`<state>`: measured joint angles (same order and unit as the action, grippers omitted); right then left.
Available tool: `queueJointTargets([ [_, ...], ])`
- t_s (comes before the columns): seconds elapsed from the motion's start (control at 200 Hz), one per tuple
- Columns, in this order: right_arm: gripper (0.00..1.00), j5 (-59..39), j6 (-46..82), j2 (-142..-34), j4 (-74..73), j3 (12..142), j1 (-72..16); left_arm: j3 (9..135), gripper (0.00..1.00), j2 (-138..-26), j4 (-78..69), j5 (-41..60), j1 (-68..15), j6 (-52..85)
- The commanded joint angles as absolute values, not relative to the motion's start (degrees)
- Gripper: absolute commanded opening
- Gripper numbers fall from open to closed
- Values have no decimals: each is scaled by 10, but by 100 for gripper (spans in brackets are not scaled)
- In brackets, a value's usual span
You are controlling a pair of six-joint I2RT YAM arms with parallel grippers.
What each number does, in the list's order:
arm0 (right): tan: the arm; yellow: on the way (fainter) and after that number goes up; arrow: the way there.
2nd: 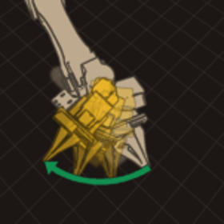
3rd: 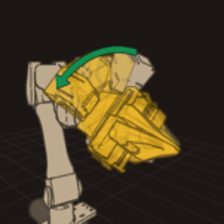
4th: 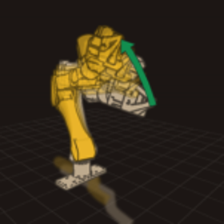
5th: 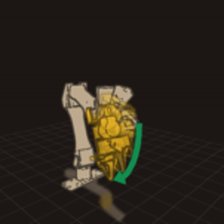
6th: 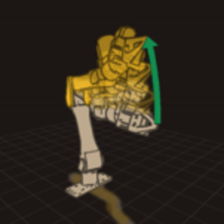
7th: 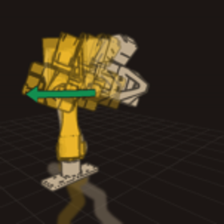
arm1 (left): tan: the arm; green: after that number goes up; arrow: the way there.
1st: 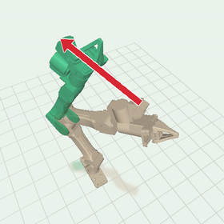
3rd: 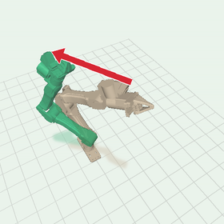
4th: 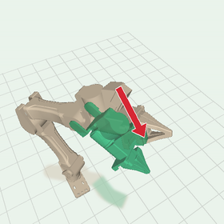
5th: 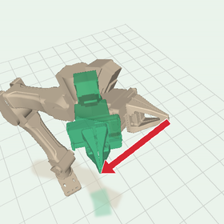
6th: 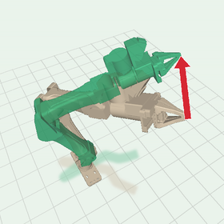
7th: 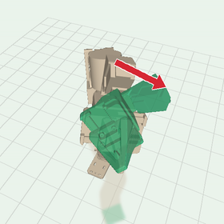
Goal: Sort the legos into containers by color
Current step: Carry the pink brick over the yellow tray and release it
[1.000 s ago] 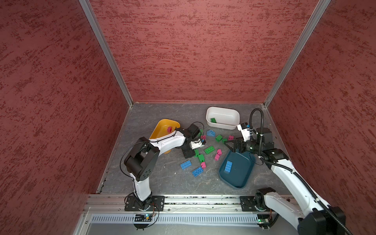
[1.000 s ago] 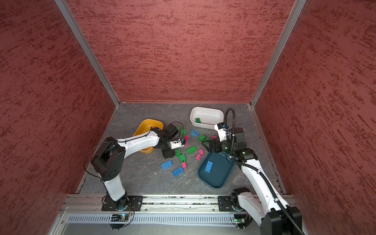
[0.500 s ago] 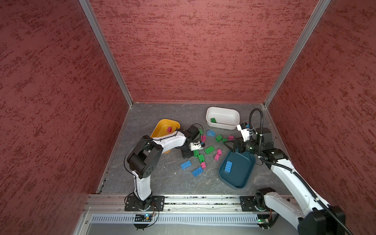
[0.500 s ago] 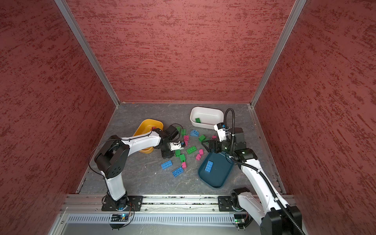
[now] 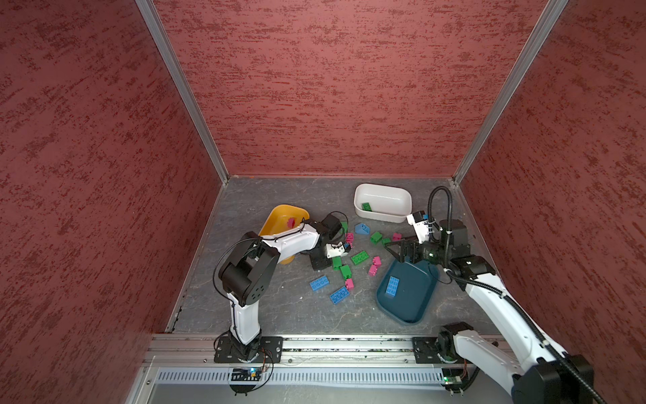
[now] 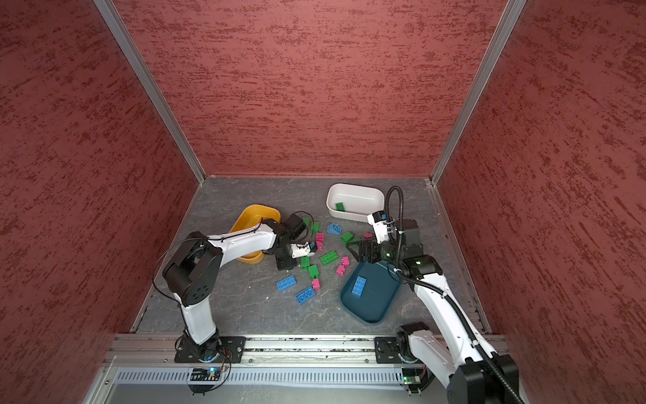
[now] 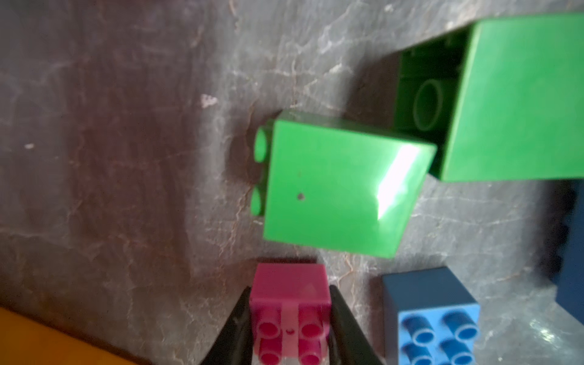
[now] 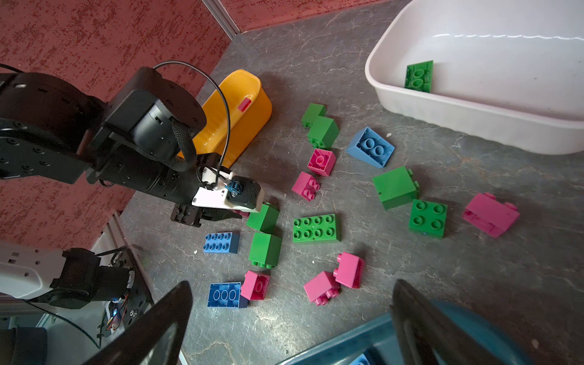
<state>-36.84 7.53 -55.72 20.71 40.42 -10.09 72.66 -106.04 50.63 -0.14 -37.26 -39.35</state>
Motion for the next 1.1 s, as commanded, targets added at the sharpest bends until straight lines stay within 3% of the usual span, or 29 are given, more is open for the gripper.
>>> queueJointTargets([
  [0.0,99,-375,78,-556,176,405,-106,772,30,-1006,559,11,-363,-363],
  [0.316,99,-401,102,-576,118,406,-120,817,30,-954,558,-18,-255,-315],
  [0.586,99,-390,109,-591,113,412,-144,832,30,-1009,513,-54,-123,-268],
  [0.862,99,-373,115,-595,111,413,-157,845,30,-1066,417,-71,-87,-217],
  [1.097,99,-367,112,-597,122,417,-161,884,48,-1116,414,-72,-83,-191],
])
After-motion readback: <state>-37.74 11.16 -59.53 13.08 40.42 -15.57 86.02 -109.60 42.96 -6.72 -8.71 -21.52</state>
